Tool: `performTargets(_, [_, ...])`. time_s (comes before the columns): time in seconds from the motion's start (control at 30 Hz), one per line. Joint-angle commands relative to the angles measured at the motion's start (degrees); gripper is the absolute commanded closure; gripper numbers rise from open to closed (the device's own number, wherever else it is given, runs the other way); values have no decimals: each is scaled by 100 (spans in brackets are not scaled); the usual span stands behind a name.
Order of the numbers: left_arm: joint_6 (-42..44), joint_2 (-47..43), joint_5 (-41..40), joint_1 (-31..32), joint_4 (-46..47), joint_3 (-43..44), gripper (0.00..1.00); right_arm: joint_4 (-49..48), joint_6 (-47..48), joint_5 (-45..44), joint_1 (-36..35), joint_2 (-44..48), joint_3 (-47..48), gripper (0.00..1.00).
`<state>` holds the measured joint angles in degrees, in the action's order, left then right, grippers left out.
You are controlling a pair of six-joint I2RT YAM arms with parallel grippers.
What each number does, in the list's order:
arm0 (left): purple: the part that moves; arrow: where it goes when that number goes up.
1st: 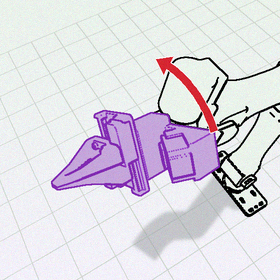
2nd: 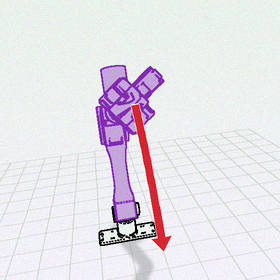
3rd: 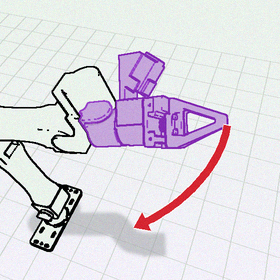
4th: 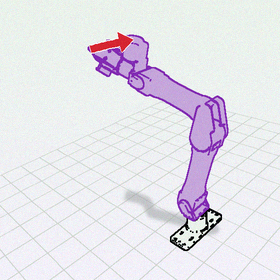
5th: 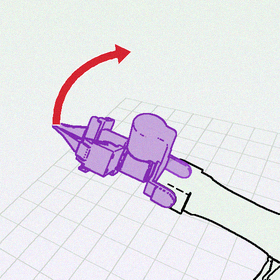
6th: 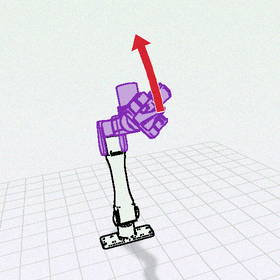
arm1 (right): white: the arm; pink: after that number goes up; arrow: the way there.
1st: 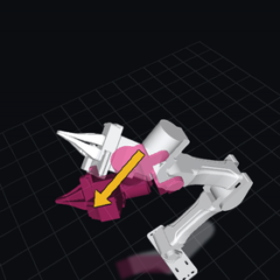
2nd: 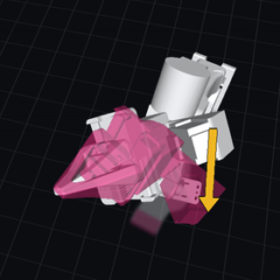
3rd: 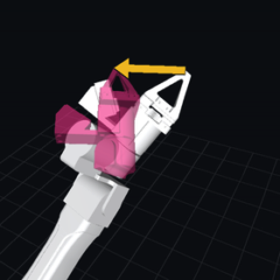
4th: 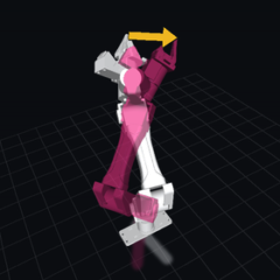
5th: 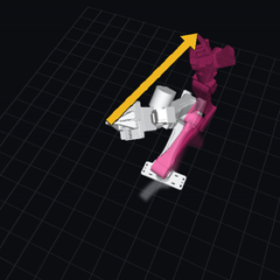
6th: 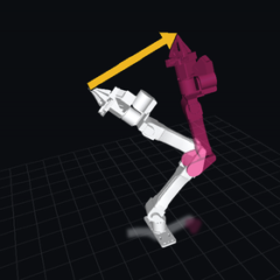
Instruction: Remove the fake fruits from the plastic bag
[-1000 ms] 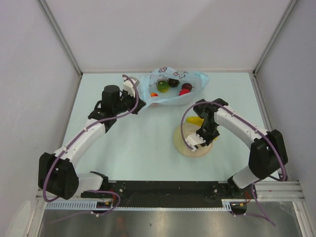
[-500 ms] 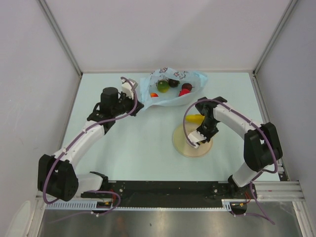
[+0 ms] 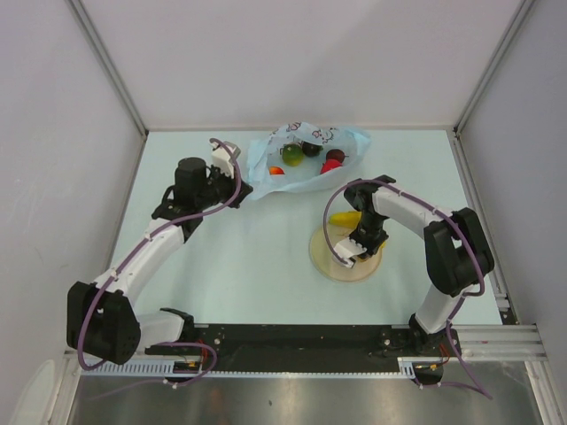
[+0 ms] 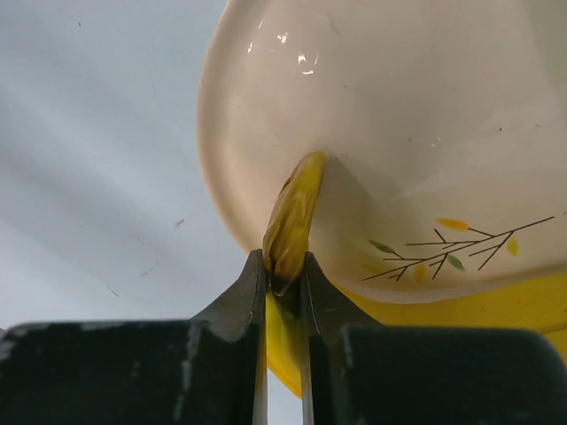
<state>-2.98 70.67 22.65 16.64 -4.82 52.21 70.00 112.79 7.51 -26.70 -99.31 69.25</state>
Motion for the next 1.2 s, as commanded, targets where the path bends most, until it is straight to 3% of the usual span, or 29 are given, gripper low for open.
performTargets(0.0, [-9,-168,99,-65,148,-17,100,-65,753,-215,59,-89,18,97])
performTargets(0.23, [-27,-142,116,-65,148,9,100,-56,832,-83,7,-63,18,82])
performTargets(0.6, [-44,-177,160,-65,131,0,100,128,761,171,-116,156,18,88])
performTargets(0.8, [-79,-221,169,-65,192,-114,100,295,411,260,-555,272,18,92])
performTargets(1.17, [-167,-230,213,-65,288,-176,100,102,349,-250,-81,-89,18,92])
